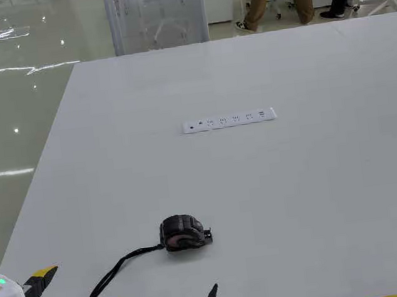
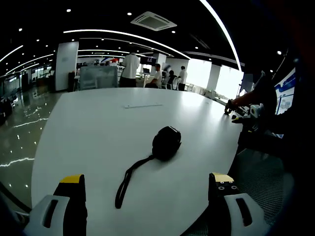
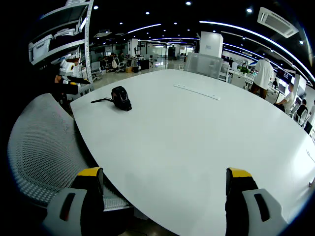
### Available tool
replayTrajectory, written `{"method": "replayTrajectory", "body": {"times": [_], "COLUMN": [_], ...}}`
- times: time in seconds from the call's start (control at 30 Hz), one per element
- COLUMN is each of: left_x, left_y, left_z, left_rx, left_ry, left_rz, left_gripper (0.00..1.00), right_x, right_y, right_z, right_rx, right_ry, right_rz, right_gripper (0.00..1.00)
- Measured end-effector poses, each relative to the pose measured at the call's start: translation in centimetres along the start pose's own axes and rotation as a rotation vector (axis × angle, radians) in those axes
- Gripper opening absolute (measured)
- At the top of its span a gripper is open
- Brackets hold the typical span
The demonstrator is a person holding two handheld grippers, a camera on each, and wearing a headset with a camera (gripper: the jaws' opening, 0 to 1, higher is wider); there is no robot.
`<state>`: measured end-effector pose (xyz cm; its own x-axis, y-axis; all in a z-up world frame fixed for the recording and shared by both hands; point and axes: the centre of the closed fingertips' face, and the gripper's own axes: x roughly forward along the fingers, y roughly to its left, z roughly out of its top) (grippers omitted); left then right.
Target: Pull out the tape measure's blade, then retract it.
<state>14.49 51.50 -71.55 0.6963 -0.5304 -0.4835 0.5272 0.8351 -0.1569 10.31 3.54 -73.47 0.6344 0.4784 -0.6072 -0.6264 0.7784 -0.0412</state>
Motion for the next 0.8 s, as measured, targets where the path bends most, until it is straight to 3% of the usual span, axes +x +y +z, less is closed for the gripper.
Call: {"method": "replayTrajectory", "body": {"times": [0.07, 0.3, 0.37, 0.5, 0.6, 0.8], "left_x": [0.1, 0.4, 0.4, 0.4, 0.4, 0.4], "left_y": [0.0, -0.2, -0.4, -0.5, -0.7, -0.6], "left_z": [-0.1, 0.3, 0.4, 0.5, 0.9, 0.5], "left_rx": [0.011, 0.028, 0.030, 0.044, 0.050, 0.037], "left_ry": [0.004, -0.009, -0.015, -0.020, -0.048, -0.042], "left_rz": [0.007, -0.004, -0.012, -0.017, -0.028, -0.026], "left_gripper": [1.00, 1.00, 1.00, 1.00, 1.00, 1.00], "right_x": [0.1, 0.3, 0.4, 0.9, 0.9, 0.7], "right_y": [-0.1, -0.3, 0.0, 0.1, -0.1, -0.3], "right_z": [-0.3, 0.7, 1.4, 1.5, 1.4, 1.1], "right_rx": [0.009, -0.013, -0.026, -0.040, -0.042, -0.046], "right_ry": [0.021, -0.001, -0.029, -0.013, -0.001, 0.012], "right_rz": [0.004, 0.013, 0.032, 0.034, 0.036, 0.034], "right_gripper": [1.00, 1.00, 1.00, 1.00, 1.00, 1.00]}}
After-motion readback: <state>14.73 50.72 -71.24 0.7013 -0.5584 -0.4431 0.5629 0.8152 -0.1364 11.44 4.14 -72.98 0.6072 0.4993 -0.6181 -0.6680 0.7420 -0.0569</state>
